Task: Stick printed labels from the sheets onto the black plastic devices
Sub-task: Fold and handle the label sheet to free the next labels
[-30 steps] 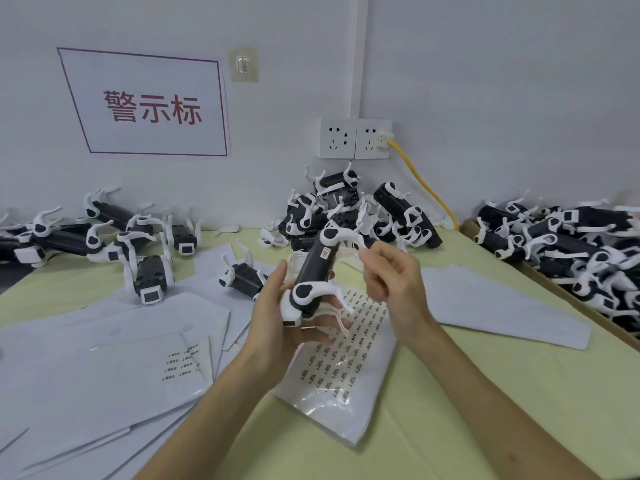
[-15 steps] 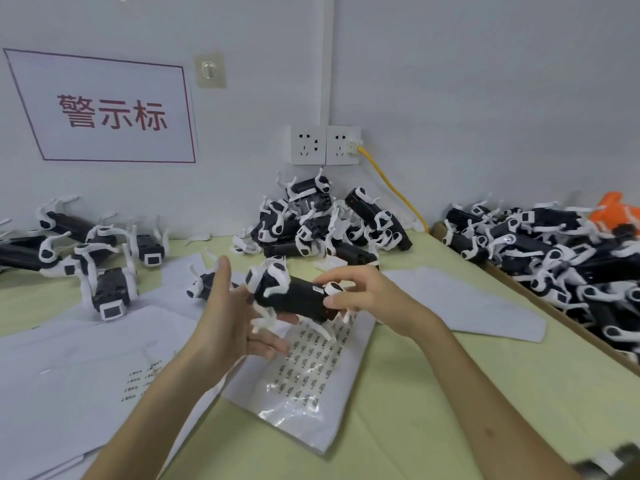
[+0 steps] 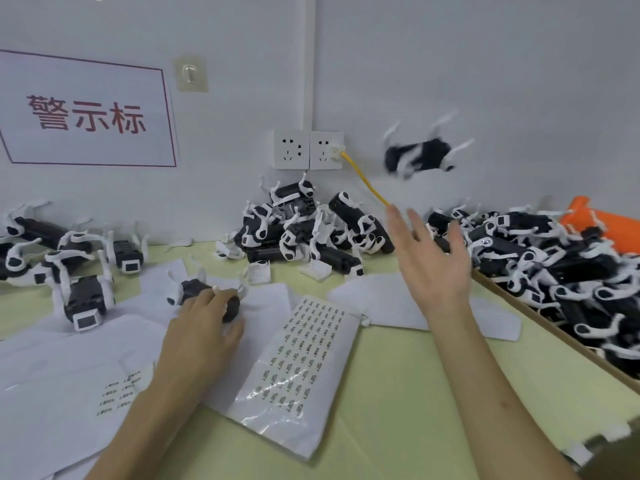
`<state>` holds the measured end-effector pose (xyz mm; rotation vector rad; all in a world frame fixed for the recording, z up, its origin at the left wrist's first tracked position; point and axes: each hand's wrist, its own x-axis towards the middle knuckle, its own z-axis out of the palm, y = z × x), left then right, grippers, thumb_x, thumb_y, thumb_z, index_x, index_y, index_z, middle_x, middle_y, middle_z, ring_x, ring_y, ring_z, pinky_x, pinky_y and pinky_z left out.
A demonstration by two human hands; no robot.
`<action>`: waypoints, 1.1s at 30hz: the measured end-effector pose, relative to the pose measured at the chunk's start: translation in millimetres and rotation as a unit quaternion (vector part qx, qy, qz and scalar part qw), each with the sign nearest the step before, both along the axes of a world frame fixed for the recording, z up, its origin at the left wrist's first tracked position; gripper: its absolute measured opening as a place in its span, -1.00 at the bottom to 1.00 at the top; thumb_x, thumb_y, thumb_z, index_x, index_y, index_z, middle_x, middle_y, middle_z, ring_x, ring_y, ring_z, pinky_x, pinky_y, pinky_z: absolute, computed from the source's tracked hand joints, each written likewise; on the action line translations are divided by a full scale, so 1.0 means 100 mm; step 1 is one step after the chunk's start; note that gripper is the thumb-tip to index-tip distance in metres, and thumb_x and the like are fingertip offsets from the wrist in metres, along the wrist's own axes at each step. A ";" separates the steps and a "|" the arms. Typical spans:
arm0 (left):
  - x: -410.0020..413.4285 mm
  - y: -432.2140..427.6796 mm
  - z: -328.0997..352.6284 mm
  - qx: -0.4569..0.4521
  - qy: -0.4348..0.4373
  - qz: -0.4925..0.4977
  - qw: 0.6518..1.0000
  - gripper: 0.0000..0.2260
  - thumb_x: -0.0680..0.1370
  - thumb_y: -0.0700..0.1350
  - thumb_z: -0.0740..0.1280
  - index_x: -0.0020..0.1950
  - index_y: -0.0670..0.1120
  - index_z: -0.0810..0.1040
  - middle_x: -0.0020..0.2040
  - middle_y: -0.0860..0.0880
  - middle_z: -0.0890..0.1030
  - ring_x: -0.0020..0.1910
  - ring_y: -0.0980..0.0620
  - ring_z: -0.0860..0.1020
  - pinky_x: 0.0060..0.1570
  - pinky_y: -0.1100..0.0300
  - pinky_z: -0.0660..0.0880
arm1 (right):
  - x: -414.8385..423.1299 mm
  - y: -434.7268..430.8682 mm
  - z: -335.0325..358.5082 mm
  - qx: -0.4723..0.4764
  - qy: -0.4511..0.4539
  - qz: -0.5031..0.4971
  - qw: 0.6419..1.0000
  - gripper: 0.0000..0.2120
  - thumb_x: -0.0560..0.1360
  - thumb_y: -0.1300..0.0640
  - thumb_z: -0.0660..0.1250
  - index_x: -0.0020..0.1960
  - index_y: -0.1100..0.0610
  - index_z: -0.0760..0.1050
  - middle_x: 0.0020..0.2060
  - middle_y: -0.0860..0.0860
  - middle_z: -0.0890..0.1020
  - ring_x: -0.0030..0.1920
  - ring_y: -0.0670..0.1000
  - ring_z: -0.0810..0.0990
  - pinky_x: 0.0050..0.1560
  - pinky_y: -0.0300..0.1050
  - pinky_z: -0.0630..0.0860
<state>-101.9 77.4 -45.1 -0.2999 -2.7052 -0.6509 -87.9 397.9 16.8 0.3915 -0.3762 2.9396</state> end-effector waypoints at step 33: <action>0.34 0.38 0.12 0.193 0.200 -0.233 0.932 -0.72 0.47 -0.39 0.49 -0.10 0.01 0.71 0.07 0.16 0.65 0.08 0.13 0.61 0.01 0.17 0.58 | 0.06 -1.04 -0.29 0.524 -0.049 0.084 0.846 -0.64 0.71 0.19 0.09 0.46 0.07 0.44 0.17 0.14 0.64 -0.07 0.09 0.65 0.00 0.07 0.59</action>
